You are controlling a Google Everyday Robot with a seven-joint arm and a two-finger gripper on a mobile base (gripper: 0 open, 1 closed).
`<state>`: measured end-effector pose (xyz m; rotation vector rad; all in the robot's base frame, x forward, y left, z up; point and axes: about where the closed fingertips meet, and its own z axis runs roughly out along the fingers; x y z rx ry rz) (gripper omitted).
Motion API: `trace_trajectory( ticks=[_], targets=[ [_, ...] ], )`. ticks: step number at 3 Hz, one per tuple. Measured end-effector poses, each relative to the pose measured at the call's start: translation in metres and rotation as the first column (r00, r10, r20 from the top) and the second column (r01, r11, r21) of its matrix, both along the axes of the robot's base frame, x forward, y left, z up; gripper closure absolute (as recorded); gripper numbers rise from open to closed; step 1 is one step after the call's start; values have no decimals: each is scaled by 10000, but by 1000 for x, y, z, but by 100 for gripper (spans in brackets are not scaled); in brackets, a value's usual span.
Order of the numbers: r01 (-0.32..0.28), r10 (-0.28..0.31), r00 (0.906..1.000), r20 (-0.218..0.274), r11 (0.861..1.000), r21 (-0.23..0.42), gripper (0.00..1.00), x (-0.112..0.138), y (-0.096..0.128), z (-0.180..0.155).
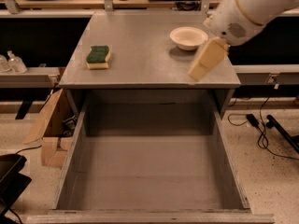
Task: Place sponge into top drawer
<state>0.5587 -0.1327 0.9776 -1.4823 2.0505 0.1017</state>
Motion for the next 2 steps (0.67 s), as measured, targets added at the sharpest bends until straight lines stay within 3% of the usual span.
trace_trajectory(
  ticks=[1, 2],
  targets=[
    [611, -667, 9966, 482, 9920, 1108, 0, 54, 62, 14],
    [1168, -1277, 9869, 983, 9871, 1099, 0, 82, 120, 29]
  ],
)
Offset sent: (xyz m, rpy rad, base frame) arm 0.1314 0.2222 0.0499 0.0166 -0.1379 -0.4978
